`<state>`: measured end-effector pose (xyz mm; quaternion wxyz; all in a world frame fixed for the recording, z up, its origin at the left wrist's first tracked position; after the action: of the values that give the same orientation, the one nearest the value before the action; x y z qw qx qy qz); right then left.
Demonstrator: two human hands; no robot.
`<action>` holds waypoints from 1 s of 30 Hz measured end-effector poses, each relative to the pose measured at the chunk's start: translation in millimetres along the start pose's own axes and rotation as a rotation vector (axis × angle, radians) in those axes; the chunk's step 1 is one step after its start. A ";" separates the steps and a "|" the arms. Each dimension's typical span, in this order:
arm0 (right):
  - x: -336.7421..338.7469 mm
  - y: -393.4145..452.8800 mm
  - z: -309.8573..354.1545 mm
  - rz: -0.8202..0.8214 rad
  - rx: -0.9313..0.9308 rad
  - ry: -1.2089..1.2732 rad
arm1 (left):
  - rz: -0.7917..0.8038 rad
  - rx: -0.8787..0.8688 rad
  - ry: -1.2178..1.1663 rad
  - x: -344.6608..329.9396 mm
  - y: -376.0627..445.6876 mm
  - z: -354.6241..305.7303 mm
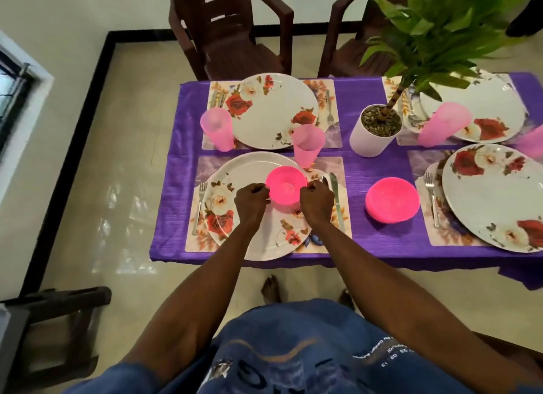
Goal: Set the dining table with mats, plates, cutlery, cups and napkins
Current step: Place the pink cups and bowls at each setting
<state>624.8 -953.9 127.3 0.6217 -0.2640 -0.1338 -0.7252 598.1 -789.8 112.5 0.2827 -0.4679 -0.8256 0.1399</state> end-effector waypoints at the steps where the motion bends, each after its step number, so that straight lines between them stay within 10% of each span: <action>1: -0.1 0.2 -1.5 -0.003 -0.001 0.001 | 0.005 0.003 -0.006 -0.5 0.3 0.4; 30: -4.1 14.4 -11.7 0.047 0.026 0.027 | -0.033 -0.025 0.018 -3.5 -1.5 0.3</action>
<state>636.7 -959.3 113.5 0.6439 -0.2491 -0.1286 -0.7119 598.3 -793.6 111.8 0.2864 -0.4588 -0.8324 0.1208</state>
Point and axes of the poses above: each hand's wrist, its own y-axis towards the middle knuckle, its own x-axis out of the back of the hand, z = x × y, the point moved 3 cm from there along y, towards the middle knuckle, and after that the axes turned 10 degrees about x, right-handed, at the moved point
